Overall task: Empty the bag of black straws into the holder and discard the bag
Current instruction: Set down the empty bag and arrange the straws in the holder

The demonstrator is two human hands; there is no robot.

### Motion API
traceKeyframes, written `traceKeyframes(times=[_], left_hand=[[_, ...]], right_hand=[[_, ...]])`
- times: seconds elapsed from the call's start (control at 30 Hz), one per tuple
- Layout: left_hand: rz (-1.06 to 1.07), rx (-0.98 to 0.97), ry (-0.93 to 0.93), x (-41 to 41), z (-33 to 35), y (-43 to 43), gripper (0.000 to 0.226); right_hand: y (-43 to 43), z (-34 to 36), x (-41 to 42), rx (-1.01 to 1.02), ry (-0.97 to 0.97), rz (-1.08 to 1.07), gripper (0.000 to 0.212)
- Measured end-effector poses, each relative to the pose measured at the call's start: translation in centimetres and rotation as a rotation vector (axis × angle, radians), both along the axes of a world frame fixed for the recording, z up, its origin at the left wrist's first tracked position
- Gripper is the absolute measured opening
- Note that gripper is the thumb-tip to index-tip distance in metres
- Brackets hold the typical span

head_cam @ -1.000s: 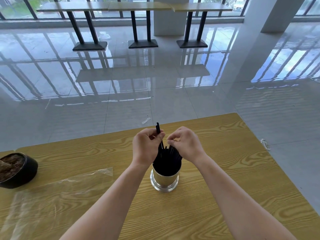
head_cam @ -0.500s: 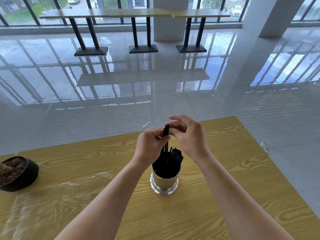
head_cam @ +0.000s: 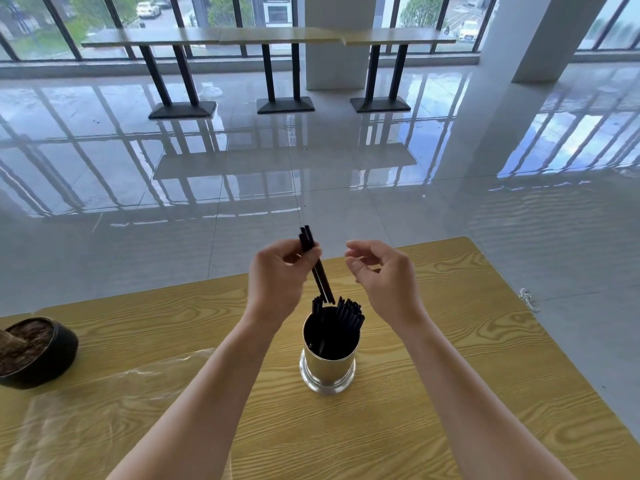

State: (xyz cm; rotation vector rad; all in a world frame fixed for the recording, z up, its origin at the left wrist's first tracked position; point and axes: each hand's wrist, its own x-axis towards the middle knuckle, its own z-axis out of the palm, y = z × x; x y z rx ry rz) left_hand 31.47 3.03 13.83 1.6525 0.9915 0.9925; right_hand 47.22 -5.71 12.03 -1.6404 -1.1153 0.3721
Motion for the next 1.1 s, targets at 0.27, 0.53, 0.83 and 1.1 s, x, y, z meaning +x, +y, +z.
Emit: traceKeyframes(times=[0.27,0.53,0.83,1.1], left_hand=[[0.212,-0.382,-0.555,-3.3,3.0,0.9,0.005],[0.24,-1.004,-0.845,-2.3,-1.1,-2.0,0.011],[-0.089,-0.499,0.009,-4.0,-5.4,-5.0,0.039],[-0.155,0.062,0.546,-3.3,-9.0,-7.6,0.032]], right_hand=[[-2.1,-1.3,-0.4,-0.043,0.324,0.058,0.043],[-2.7,0.8,-2.6,0.228,0.593,-0.043,0.017],[-4.4,4.9,2.1,-0.001,0.063,-0.11,0.014],[-2.5,4.4,0.9,-0.369,-0.374,0.084,0.007]])
